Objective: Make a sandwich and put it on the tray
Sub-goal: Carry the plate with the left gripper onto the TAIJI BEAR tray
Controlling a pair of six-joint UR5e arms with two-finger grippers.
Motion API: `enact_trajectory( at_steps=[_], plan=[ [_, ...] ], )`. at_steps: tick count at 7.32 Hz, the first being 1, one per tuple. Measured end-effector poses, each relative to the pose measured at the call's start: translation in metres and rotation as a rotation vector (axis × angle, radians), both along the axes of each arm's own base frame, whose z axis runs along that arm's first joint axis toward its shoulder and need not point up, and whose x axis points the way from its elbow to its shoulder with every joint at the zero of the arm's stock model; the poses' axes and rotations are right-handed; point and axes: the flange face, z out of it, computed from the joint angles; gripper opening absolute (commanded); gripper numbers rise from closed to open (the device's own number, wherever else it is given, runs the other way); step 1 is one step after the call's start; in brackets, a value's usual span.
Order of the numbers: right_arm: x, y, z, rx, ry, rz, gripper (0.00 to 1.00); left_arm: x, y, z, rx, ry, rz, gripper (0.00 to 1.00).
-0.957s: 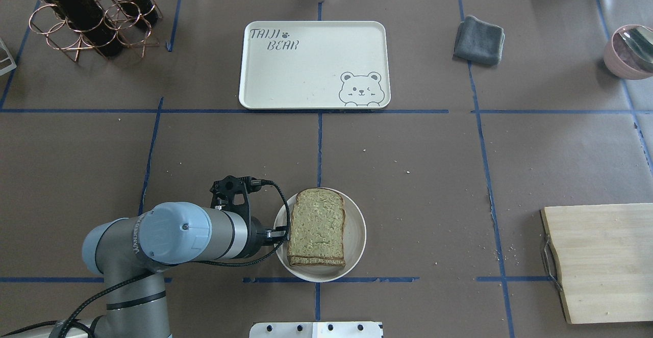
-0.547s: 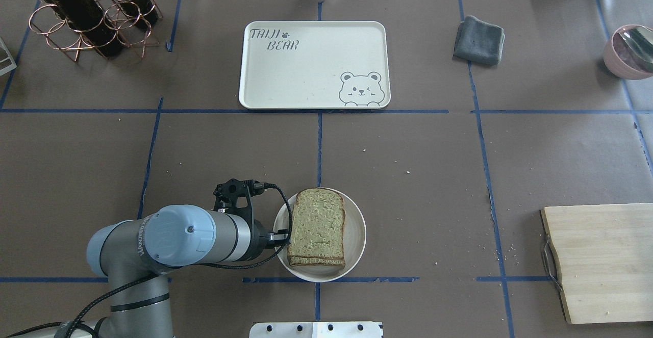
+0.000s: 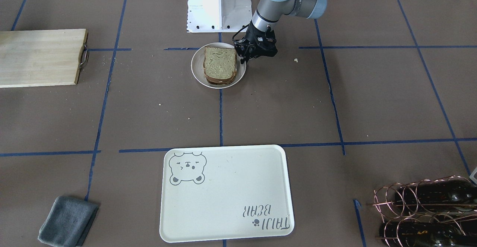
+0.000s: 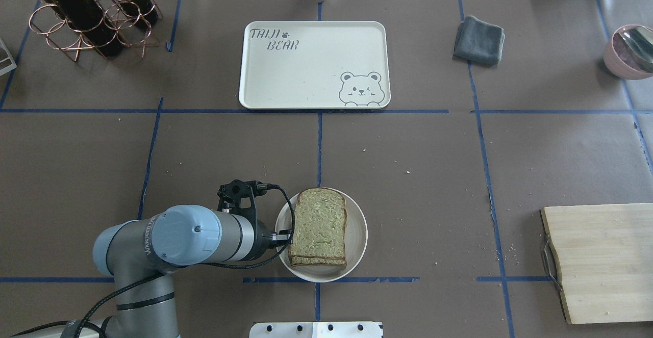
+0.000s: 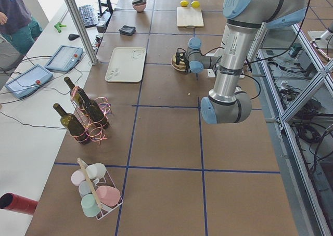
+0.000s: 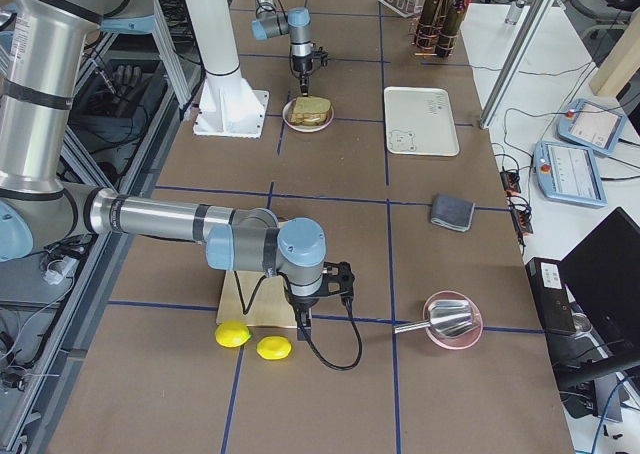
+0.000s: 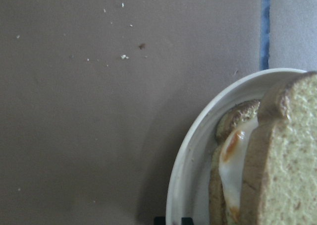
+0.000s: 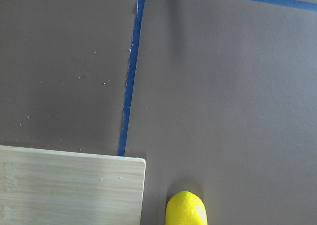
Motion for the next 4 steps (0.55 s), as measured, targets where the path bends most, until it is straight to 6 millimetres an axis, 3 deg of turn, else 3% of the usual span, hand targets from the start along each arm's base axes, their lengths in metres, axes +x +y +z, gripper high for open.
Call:
enact_trajectory(
  at_steps=[4],
  plan=[
    [0.0,0.001,0.004,-0.008,0.0,-0.001,1.0,-0.01,-0.009,-0.014,0.012,0.026,-0.012,0.0]
  ],
)
